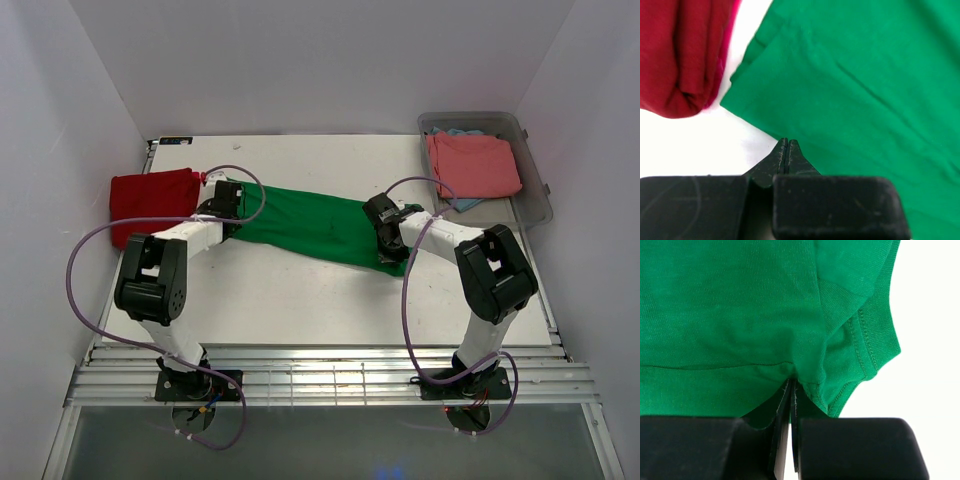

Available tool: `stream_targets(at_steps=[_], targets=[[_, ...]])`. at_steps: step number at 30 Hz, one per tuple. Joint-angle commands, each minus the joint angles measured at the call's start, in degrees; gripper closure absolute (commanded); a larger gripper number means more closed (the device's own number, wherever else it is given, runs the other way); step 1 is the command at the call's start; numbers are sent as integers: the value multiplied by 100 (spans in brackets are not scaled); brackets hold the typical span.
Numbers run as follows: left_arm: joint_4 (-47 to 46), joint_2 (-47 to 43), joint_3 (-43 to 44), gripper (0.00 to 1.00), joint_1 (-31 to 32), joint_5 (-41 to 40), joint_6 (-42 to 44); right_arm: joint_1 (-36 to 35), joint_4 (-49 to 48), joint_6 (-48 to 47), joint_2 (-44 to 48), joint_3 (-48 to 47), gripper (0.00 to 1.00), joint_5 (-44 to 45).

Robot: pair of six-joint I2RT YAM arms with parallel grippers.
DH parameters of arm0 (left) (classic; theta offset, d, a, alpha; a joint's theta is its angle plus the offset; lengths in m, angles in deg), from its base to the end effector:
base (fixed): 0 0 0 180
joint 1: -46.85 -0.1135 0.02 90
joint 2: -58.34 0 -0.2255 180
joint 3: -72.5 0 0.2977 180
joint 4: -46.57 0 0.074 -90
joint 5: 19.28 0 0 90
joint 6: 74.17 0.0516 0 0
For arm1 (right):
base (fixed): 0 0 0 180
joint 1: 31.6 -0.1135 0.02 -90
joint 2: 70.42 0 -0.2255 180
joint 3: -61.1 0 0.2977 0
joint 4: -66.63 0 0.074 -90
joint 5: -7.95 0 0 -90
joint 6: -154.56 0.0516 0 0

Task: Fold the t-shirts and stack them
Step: Fold the tshirt

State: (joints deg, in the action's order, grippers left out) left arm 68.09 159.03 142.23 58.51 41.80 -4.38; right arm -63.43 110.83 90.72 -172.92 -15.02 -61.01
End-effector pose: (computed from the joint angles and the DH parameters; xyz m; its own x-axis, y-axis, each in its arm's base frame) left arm 0.3867 -0.0543 0.0874 -0.6904 -0.1663 -0.7040 -0.3730 0.9157 0.1495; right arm 0.3293 0.1826 0.0862 -0.8915 -0.0691 -0.4477 0.0025 0.9875 -0.1573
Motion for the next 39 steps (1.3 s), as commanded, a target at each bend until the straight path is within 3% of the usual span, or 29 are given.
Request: stream_targets(at_steps=[1,16,22,34,39], targets=[[-215,-392,183,100,-41,1,-19,55,170,-40,-174,-73,92,85],[-14,882,623,100,-129,133,-10,204,161,-101,-288,-143,92,15],[767,1155,834,100,-138,177,-343,502,170,-259,-604,-511,92,-91],[1893,-355,-475,100,327,545,-1528,1135,416,-805,-1921,-2242,92,-240],[2622,-988,-572,100,960,722,-2206,1206,723,-840,-2677,-3470,92,-284]])
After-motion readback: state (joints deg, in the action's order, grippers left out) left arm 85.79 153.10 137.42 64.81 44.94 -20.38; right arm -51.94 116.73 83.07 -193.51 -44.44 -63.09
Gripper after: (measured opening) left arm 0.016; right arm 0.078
